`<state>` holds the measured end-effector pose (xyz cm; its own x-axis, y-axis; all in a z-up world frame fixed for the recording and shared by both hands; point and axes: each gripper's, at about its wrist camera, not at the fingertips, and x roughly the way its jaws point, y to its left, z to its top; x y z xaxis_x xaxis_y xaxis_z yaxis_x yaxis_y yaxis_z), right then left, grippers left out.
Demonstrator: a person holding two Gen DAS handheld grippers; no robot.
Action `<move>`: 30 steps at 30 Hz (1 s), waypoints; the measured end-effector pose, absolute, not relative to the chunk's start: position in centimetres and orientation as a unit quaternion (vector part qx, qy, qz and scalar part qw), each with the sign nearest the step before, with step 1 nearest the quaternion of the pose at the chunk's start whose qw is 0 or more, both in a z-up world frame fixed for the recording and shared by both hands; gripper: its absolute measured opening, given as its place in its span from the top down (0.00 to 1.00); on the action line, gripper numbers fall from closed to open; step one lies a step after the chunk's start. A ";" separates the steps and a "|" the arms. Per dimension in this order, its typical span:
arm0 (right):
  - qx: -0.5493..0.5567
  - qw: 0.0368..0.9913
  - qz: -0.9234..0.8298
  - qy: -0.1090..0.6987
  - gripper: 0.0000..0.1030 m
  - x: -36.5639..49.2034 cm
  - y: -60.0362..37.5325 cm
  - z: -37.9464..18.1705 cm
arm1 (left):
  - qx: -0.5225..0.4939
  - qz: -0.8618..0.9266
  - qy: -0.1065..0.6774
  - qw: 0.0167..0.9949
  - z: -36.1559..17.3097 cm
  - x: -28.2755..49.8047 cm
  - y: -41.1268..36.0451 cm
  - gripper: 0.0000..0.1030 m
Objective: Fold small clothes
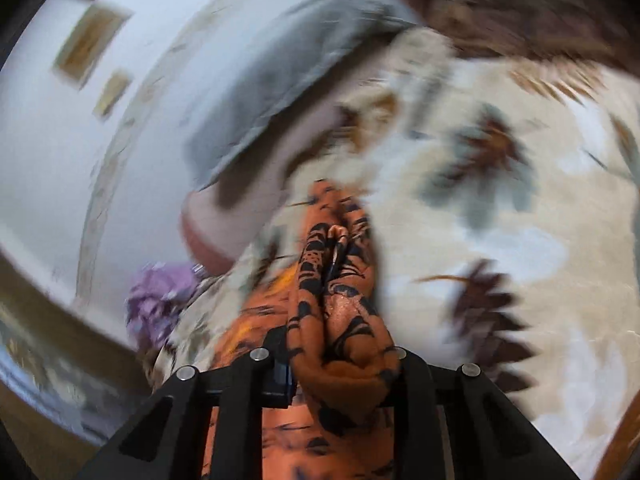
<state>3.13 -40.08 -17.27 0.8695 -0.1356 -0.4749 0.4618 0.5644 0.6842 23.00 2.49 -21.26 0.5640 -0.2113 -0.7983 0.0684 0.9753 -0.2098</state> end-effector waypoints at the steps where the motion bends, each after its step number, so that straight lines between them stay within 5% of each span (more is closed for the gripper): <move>1: 0.420 0.873 -0.159 0.192 0.77 4.2 -38.5 -16.1 | -0.085 -0.075 0.459 0.881 -21.2 23.1 3.0 0.01; 10: 0.384 0.890 -0.041 0.243 0.77 10.6 -23.9 -13.4 | -0.145 0.001 0.462 0.875 -21.5 24.3 9.8 0.01; 21: 0.394 0.841 0.043 0.368 0.71 16.7 -12.5 -21.2 | -0.169 0.038 0.468 0.866 -22.4 24.8 14.4 0.01; 22: 0.399 0.840 0.054 0.363 0.68 16.5 -12.8 -21.0 | -0.169 0.037 0.467 0.867 -22.4 24.8 14.4 0.01; 24: 0.431 0.821 0.111 0.359 0.25 16.2 -13.9 -20.7 | -0.161 0.030 0.463 0.871 -22.1 24.8 13.8 0.01; 30: 0.391 0.849 0.160 0.316 0.21 12.5 -15.9 -16.9 | -0.144 -0.014 0.431 0.891 -20.5 24.1 11.0 0.01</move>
